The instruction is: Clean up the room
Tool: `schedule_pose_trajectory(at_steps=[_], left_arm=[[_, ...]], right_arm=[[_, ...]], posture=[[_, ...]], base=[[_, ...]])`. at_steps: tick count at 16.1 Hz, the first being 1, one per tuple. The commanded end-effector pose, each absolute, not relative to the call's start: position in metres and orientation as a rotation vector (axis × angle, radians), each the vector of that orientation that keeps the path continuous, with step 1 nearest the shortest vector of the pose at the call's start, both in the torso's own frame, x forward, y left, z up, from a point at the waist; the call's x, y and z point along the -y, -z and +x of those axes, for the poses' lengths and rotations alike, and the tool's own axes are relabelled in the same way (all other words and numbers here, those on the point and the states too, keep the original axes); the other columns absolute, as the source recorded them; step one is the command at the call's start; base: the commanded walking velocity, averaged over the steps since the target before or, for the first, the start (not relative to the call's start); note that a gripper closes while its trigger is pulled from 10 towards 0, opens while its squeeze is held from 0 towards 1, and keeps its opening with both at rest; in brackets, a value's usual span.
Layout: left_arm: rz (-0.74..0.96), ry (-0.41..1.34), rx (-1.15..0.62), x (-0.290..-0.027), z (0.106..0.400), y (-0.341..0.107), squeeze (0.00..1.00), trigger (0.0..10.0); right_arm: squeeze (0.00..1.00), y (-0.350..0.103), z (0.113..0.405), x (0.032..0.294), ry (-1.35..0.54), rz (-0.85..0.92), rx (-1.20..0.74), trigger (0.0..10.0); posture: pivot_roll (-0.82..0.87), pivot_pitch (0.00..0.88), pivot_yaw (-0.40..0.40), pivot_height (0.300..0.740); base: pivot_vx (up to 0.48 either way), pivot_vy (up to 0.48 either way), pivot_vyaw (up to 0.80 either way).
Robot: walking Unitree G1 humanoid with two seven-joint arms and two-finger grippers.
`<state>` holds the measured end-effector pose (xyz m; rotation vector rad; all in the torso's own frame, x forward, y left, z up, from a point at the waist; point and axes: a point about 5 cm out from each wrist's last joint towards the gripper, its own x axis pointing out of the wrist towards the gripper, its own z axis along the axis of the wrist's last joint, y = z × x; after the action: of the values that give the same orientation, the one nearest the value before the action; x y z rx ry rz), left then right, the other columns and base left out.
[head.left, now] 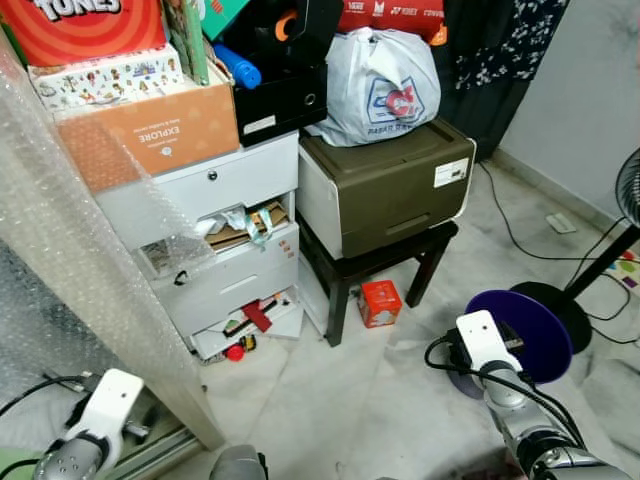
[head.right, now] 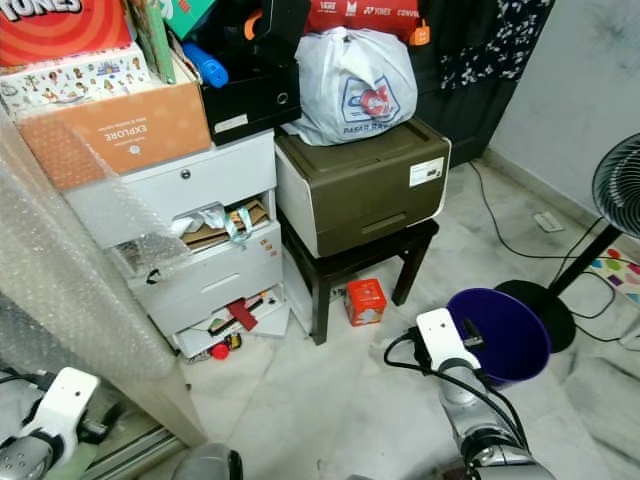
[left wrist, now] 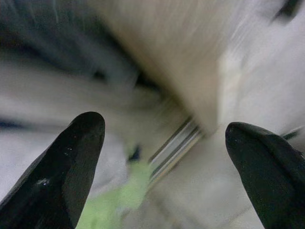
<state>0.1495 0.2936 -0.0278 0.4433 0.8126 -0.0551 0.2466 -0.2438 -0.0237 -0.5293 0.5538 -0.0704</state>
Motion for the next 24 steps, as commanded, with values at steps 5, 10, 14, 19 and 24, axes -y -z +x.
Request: schedule_pose_trajectory(at_steps=[5,10,14,19,24], left_arm=[[0.524,-0.245,-0.885,-0.308,0.171,0.043,0.00,10.0],[0.415,-0.411,-0.897,-0.297,0.190,0.045,0.00,10.0],[0.433,-0.466,-0.978,-0.299,0.178,0.054,0.00,10.0],[0.329,-0.691,-0.978,-0.315,0.168,0.050,0.00,10.0],[0.257,-0.704,-0.961,-0.319,0.171,0.048,0.00,10.0]], right_arm=[[0.00,0.043,0.233,0.233,0.005,-0.467,-0.721,10.0],[0.00,0.058,0.213,0.233,-0.030,-0.493,-0.835,10.0],[0.00,0.059,0.213,0.227,-0.087,-0.507,-0.837,10.0],[0.00,0.061,0.210,0.229,-0.092,-0.508,-0.857,10.0],[0.00,0.060,0.211,0.227,-0.094,-0.495,-0.851,10.0]], posture=[[0.05,0.000,-0.062,0.740],[0.01,0.000,-0.048,0.740],[-0.01,0.000,-0.045,0.740],[-0.01,0.000,-0.045,0.740],[-0.01,0.000,-0.045,0.740]], base=[[0.000,0.000,0.00],[0.000,0.000,0.00],[0.000,0.000,0.00],[0.000,0.000,0.00],[0.000,0.000,0.31]])
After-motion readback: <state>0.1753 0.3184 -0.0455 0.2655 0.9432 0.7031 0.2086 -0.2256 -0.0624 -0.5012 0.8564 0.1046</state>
